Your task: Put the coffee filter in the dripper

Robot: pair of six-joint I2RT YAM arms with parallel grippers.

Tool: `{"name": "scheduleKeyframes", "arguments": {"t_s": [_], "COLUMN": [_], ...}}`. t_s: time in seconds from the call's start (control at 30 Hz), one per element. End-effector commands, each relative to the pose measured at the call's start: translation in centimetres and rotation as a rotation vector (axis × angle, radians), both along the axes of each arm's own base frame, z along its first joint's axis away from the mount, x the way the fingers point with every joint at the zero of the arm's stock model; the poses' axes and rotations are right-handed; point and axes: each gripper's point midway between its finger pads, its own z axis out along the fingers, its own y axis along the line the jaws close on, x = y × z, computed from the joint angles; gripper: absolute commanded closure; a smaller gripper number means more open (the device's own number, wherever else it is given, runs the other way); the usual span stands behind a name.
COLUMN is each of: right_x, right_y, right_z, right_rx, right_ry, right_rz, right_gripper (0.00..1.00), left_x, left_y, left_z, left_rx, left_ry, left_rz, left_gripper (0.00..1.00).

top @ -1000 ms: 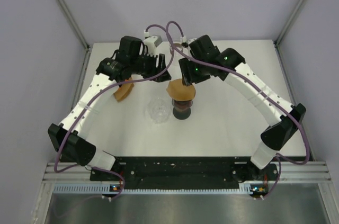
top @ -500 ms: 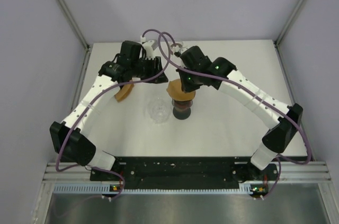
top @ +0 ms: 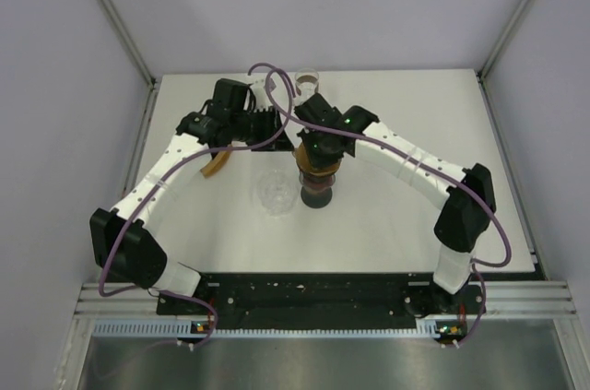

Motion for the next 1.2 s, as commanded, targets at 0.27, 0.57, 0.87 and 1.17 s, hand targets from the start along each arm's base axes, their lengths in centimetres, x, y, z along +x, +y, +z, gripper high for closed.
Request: {"name": "scheduleKeyframes", "arguments": {"t_s": [0.27,0.57,0.87,1.17], "right_x": [-0.5,-0.5,0.3,0.7], "right_y": [0.0,-0.1,0.8,1.3], "right_z": [-4.2,-5.9,-1.5,4.3], "right_rx": [-0.131,-0.163,-0.084,0.018], "right_ry": [0.037,0.062,-0.019,-0.125], "right_rz": [0.003,0.002,0.014,0.048], "right_gripper": [1.0,1.0,1.0,1.0], "left_x": [-0.2,-0.6,-0.4,-0.3], "left_y": [-1.1,-1.6,-1.5,-1.3], "left_z": [3.6,2.3,1.2,1.1], "left_rx": [-0.09,-0.119,-0.103,-0.091], "left_ry": [-0.102,-0.058,-0.047,-0.057], "left_rz": [-0.052,-0.065,-0.049,-0.045], "left_gripper": [0.56,0.54,0.69,0.72]}}
